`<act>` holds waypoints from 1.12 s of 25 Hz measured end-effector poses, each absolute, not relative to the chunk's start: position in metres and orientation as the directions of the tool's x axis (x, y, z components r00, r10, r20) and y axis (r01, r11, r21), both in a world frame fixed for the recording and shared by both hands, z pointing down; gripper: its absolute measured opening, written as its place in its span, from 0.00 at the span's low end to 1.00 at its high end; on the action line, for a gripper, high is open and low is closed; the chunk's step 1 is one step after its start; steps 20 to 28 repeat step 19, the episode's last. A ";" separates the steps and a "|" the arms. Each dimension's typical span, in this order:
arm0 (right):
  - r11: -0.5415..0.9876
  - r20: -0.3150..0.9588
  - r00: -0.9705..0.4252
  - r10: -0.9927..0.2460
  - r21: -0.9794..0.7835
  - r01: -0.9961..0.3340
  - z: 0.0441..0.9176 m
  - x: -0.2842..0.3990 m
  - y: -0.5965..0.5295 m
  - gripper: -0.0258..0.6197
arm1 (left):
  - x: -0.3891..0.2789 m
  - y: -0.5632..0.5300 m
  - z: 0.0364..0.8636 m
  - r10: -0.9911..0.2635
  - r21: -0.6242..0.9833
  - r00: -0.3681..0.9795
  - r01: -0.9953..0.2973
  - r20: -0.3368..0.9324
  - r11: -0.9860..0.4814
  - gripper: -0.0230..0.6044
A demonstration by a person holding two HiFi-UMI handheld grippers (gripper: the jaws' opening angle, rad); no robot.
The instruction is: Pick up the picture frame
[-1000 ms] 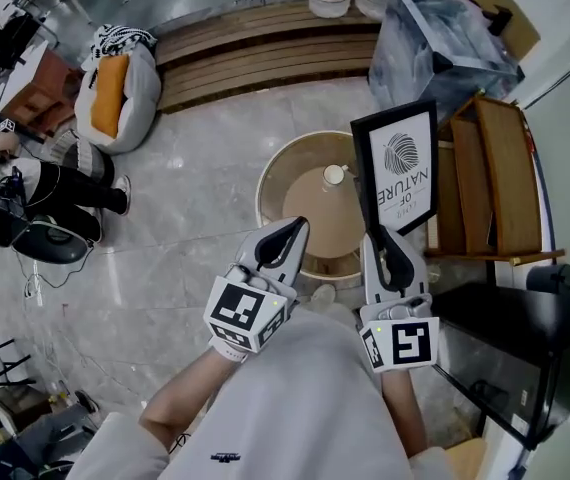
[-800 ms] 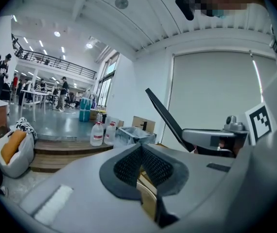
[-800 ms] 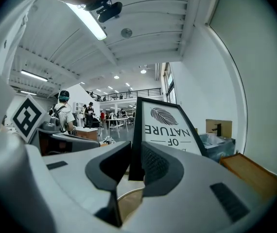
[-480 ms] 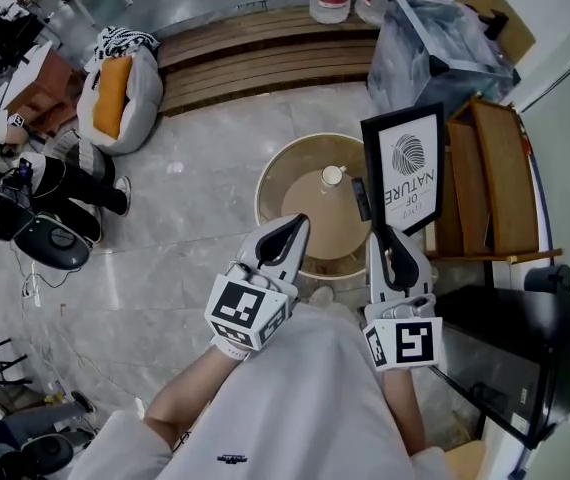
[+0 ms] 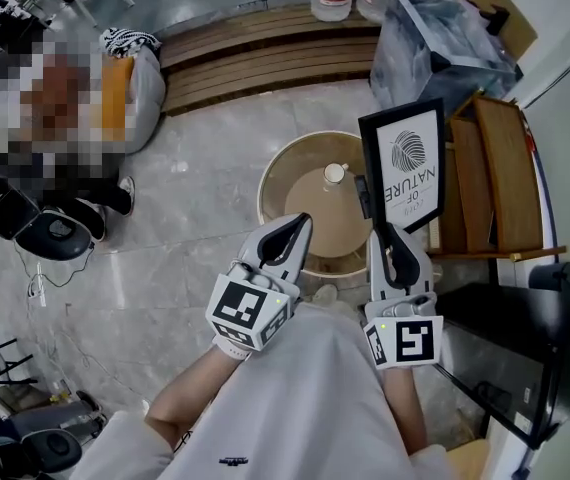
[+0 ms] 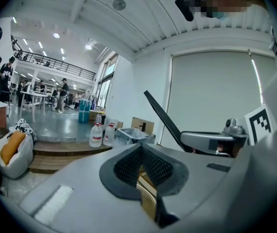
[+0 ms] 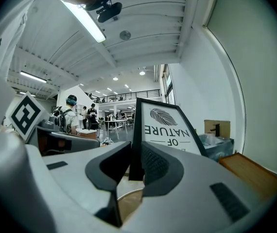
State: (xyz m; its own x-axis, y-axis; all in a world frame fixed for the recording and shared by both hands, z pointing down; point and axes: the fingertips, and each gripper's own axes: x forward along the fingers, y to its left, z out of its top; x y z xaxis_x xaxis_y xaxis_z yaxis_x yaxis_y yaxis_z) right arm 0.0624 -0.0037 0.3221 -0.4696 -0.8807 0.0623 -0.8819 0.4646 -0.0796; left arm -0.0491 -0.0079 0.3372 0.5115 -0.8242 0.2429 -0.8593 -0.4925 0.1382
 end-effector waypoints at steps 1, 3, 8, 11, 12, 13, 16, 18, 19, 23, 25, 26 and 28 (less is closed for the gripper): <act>0.463 0.061 -0.468 -0.881 -0.080 -0.882 0.322 0.062 -0.004 0.13 | -0.050 -0.008 0.337 -0.824 0.137 0.512 -0.859 0.244 -0.493 0.04; 0.460 0.059 -0.465 -0.883 -0.082 -0.884 0.321 0.062 -0.003 0.13 | -0.050 -0.007 0.338 -0.823 0.136 0.513 -0.858 0.245 -0.495 0.04; 0.456 0.054 -0.461 -0.886 -0.081 -0.886 0.321 0.062 -0.003 0.13 | -0.050 -0.005 0.337 -0.821 0.136 0.516 -0.856 0.244 -0.498 0.04; 0.457 0.051 -0.461 -0.886 -0.081 -0.886 0.320 0.062 -0.003 0.13 | -0.050 -0.005 0.338 -0.821 0.134 0.517 -0.856 0.243 -0.500 0.04; 0.457 0.049 -0.462 -0.886 -0.081 -0.886 0.321 0.062 -0.003 0.13 | -0.049 -0.005 0.338 -0.821 0.133 0.517 -0.856 0.242 -0.500 0.04; 0.458 0.049 -0.463 -0.885 -0.080 -0.885 0.321 0.062 -0.003 0.13 | -0.049 -0.005 0.338 -0.821 0.133 0.518 -0.856 0.242 -0.500 0.04; 0.458 0.048 -0.463 -0.885 -0.080 -0.885 0.321 0.062 -0.004 0.13 | -0.048 -0.005 0.339 -0.820 0.133 0.519 -0.854 0.242 -0.502 0.04; 0.458 0.048 -0.462 -0.885 -0.079 -0.885 0.321 0.062 -0.004 0.13 | -0.047 -0.006 0.338 -0.819 0.133 0.521 -0.854 0.241 -0.504 0.04; 0.458 0.049 -0.462 -0.886 -0.078 -0.886 0.321 0.062 -0.004 0.13 | -0.047 -0.006 0.338 -0.819 0.132 0.522 -0.853 0.241 -0.505 0.04; 0.458 0.049 -0.462 -0.886 -0.078 -0.886 0.321 0.062 -0.004 0.13 | -0.047 -0.006 0.338 -0.819 0.132 0.522 -0.853 0.241 -0.505 0.04; 0.458 0.049 -0.462 -0.886 -0.078 -0.886 0.321 0.062 -0.004 0.13 | -0.047 -0.006 0.338 -0.819 0.132 0.522 -0.853 0.241 -0.505 0.04; 0.458 0.049 -0.462 -0.886 -0.078 -0.886 0.321 0.062 -0.004 0.13 | -0.047 -0.006 0.338 -0.819 0.132 0.522 -0.853 0.241 -0.505 0.04; 0.458 0.049 -0.462 -0.886 -0.078 -0.886 0.321 0.062 -0.004 0.13 | -0.047 -0.006 0.338 -0.819 0.132 0.522 -0.853 0.241 -0.505 0.04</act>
